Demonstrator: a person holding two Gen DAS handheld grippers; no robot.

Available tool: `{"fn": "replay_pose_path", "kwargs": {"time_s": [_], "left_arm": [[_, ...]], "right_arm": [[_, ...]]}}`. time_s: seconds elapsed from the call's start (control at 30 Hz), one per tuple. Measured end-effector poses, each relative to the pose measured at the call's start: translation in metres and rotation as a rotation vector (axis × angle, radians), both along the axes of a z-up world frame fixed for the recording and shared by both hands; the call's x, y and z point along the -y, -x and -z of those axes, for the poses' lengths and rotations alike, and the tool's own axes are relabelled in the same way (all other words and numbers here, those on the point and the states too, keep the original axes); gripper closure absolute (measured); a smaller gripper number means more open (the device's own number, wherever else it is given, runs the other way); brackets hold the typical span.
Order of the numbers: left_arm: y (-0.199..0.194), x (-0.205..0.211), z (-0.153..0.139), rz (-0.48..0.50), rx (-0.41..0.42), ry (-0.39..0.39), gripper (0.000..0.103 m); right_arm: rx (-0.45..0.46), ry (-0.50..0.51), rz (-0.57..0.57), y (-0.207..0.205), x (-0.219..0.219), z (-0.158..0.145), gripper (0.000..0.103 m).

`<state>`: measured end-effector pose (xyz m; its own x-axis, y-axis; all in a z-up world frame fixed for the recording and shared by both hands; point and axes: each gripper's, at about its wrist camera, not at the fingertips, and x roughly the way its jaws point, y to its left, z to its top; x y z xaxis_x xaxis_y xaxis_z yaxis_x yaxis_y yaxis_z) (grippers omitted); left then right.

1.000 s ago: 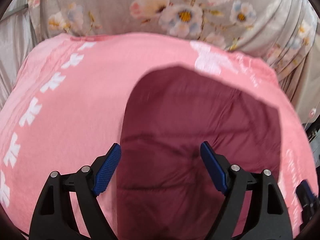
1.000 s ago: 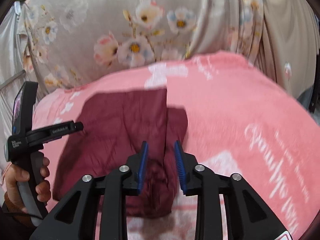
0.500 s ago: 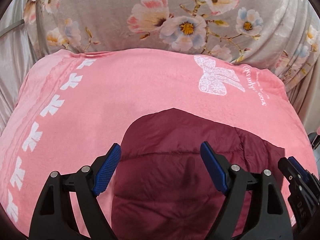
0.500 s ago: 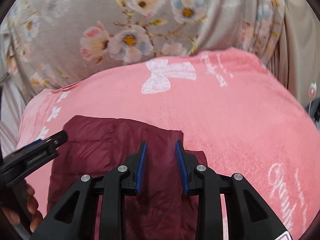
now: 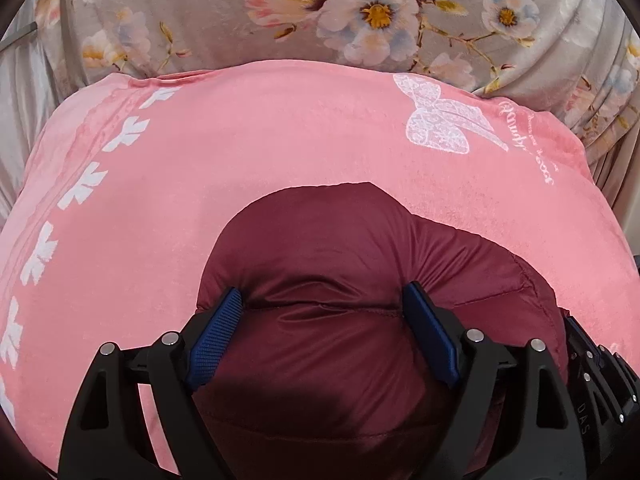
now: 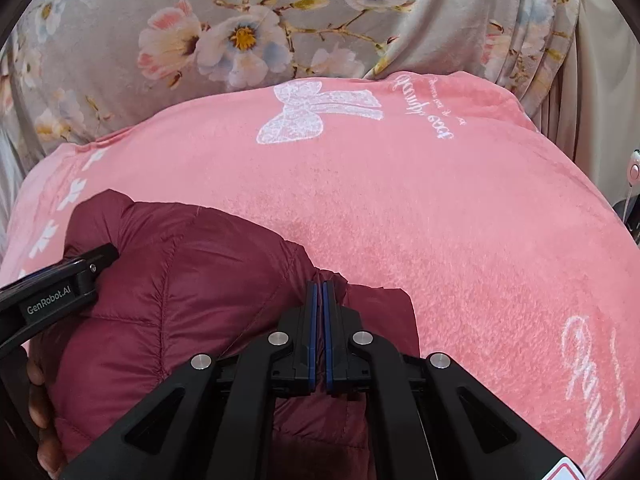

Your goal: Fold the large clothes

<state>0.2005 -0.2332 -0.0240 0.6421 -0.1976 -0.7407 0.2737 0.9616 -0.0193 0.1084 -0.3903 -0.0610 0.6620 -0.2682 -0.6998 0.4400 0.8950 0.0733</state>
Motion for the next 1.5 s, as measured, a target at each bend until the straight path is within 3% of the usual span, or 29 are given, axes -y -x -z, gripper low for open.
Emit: {"fn": "replay_pose_path", "kwargs": {"time_s": [0.5,0.97,1.1,1.2,1.3,1.5], "left_arm": [[-0.004,0.010,0.029,-0.012,0.041,-0.024,0.014],[-0.005,0.011,0.033,-0.016,0.050,-0.039,0.014],[0.008,-0.007,0.016,-0.012,0.024,-0.006,0.014],[0.038,-0.034,-0.006,-0.005,0.004,0.054,0.014],[0.072,-0.053,-0.013,0.011,-0.023,0.063,0.014],[0.125,-0.070,0.002,0.043,-0.056,0.016,0.015]], "right_arm": [[-0.020,-0.038,-0.009,-0.008,0.004,0.028,0.101],[-0.013,-0.003,0.014,-0.005,0.001,0.024,0.101],[0.085,-0.029,-0.002,0.038,-0.013,-0.013,0.096],[0.090,-0.021,-0.051,0.072,-0.032,-0.028,0.095],[0.063,-0.093,-0.103,0.104,-0.048,-0.022,0.095],[-0.026,-0.071,-0.132,0.135,-0.073,-0.004,0.095]]}}
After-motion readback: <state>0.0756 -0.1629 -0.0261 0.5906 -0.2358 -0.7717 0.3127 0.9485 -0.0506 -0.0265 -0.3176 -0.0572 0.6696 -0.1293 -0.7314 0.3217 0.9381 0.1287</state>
